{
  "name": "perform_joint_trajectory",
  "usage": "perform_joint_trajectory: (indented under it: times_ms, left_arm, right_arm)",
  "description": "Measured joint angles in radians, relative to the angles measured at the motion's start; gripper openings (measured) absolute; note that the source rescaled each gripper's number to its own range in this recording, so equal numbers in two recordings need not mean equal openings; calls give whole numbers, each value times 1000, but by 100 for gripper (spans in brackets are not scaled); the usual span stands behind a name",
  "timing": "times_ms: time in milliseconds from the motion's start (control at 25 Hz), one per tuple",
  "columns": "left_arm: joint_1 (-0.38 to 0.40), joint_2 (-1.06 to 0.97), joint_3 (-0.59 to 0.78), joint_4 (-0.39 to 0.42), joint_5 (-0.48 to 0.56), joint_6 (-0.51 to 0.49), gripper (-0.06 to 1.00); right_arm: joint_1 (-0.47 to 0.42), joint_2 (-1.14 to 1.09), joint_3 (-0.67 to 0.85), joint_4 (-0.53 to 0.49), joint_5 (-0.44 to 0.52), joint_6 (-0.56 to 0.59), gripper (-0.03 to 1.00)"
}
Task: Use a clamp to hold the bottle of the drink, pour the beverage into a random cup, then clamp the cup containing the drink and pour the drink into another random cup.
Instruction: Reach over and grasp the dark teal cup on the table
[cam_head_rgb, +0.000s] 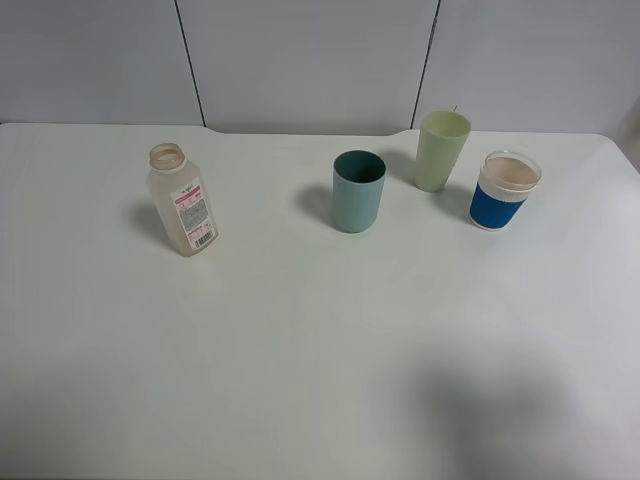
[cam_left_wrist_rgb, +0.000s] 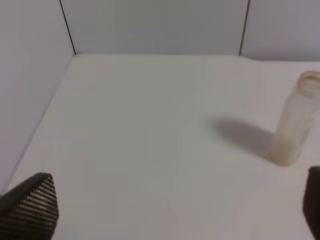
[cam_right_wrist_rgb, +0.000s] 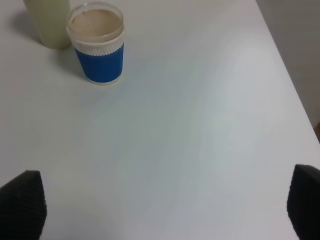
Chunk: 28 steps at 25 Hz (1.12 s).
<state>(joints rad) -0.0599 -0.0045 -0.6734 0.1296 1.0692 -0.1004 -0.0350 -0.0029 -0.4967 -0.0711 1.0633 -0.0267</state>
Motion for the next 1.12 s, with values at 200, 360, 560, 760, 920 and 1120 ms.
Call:
perform_joint_trajectory:
  times_ms: [200, 360, 560, 760, 920, 1120]
  left_arm:
    - [0, 0, 72, -43, -43, -3, 100]
    - [0, 0, 138, -50, -81, -3, 100]
    - [0, 0, 159, -56, -42, -3, 100]
    - [0, 0, 169, -61, -22, -3, 100]
    - [0, 0, 169, -62, -20, -3, 100]
    - [0, 0, 169, -63, -20, -3, 100]
  right_arm:
    - [0, 0, 0, 0, 0, 0, 88]
    - [0, 0, 0, 0, 0, 0, 88]
    - [0, 0, 0, 0, 0, 0, 88]
    - [0, 0, 0, 0, 0, 0, 88]
    - [0, 0, 0, 0, 0, 0, 88]
    - [0, 0, 0, 0, 0, 0, 88]
